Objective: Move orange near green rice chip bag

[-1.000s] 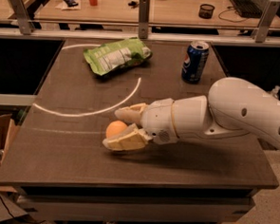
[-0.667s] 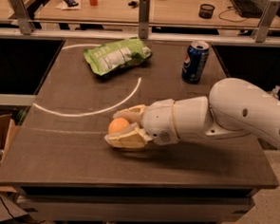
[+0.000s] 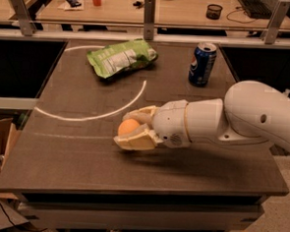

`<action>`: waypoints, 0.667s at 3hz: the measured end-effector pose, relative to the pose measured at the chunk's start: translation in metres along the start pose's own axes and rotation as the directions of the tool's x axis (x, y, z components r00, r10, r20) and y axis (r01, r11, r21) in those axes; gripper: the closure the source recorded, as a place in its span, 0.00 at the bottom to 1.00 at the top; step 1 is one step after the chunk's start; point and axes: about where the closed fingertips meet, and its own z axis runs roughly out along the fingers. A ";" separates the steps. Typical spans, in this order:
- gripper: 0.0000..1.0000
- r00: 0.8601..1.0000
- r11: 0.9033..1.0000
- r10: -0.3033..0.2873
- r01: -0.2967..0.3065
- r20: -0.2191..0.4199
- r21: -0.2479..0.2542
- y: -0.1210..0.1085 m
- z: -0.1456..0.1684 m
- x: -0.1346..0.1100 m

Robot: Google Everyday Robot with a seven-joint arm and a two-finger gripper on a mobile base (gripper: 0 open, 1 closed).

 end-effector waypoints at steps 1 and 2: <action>1.00 0.999 0.991 -0.002 0.007 -0.039 0.136 -0.029 -0.017 0.002; 1.00 0.997 0.944 0.014 0.013 -0.077 0.331 -0.068 -0.042 0.011</action>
Offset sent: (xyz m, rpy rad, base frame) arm 0.0792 -0.1020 0.0072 -0.1584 -0.1664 -0.4833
